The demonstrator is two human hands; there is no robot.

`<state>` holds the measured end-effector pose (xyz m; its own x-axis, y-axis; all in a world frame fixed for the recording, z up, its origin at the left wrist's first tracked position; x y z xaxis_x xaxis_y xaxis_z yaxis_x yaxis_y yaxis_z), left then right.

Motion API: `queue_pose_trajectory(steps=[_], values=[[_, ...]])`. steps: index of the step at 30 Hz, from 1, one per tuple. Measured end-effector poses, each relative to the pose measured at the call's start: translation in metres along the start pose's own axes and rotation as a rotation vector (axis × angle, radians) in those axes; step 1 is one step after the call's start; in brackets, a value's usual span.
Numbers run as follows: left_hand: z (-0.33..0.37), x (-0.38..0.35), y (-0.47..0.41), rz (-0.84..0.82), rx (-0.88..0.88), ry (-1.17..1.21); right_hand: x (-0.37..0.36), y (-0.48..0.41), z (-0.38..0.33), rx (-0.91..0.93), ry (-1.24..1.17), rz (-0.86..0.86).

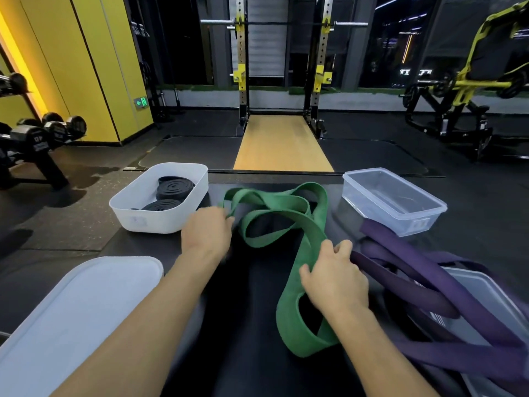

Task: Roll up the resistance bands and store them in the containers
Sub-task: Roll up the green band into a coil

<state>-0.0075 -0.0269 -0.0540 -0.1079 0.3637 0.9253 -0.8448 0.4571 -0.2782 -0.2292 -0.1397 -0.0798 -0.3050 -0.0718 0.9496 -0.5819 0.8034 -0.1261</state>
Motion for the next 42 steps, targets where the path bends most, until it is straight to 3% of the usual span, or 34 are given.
queue_pose_trajectory(steps=[3,6,8,12,17,21,28,32,35,38,40,42], values=[[0.022,-0.009,-0.022,-0.010,-0.129,0.380,-0.001,0.001,-0.001,-0.002,0.006,0.015],[0.039,-0.023,-0.028,-0.322,-0.253,0.759,-0.003,0.004,-0.003,0.018,0.037,0.022],[0.045,-0.028,-0.023,-0.454,-0.276,0.716,-0.003,0.003,-0.002,0.023,0.049,0.020],[0.035,-0.032,-0.003,-0.426,-0.267,0.549,-0.005,0.001,-0.001,0.031,0.067,0.035],[0.032,-0.027,0.035,-0.448,-0.261,0.612,-0.006,0.001,-0.008,0.111,0.131,0.052],[0.036,-0.033,0.066,-0.595,-0.176,0.799,-0.004,0.004,-0.023,0.267,0.131,-0.022],[0.031,-0.024,0.090,-0.765,0.118,1.107,0.009,0.031,-0.055,0.508,-0.375,-0.295],[0.019,-0.021,0.092,-0.917,0.223,1.270,-0.003,0.043,-0.058,0.466,-0.643,-0.525],[0.004,-0.023,0.083,-0.814,0.385,1.304,-0.010,0.042,-0.051,0.405,-1.036,-0.700],[-0.012,-0.014,0.072,-0.593,0.334,1.076,-0.022,0.031,-0.036,0.233,-1.219,-0.490],[-0.015,-0.012,0.078,-0.579,0.268,1.056,-0.031,0.025,-0.029,0.189,-1.205,-0.263],[-0.015,-0.009,0.090,-0.592,0.237,1.087,-0.038,0.023,-0.025,0.260,-1.058,-0.041]])
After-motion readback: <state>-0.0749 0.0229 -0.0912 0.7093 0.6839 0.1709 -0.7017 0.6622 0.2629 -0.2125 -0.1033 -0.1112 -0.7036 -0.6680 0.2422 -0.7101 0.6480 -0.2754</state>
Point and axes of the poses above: each hand's wrist, its own y-axis away from the middle knuckle, its own x-axis out of the back of the hand, z = x × y, the point moved 4 cm from there along -y, towards the middle knuckle, and after that the axes turned 5 degrees about x, right-handed, at the moved point
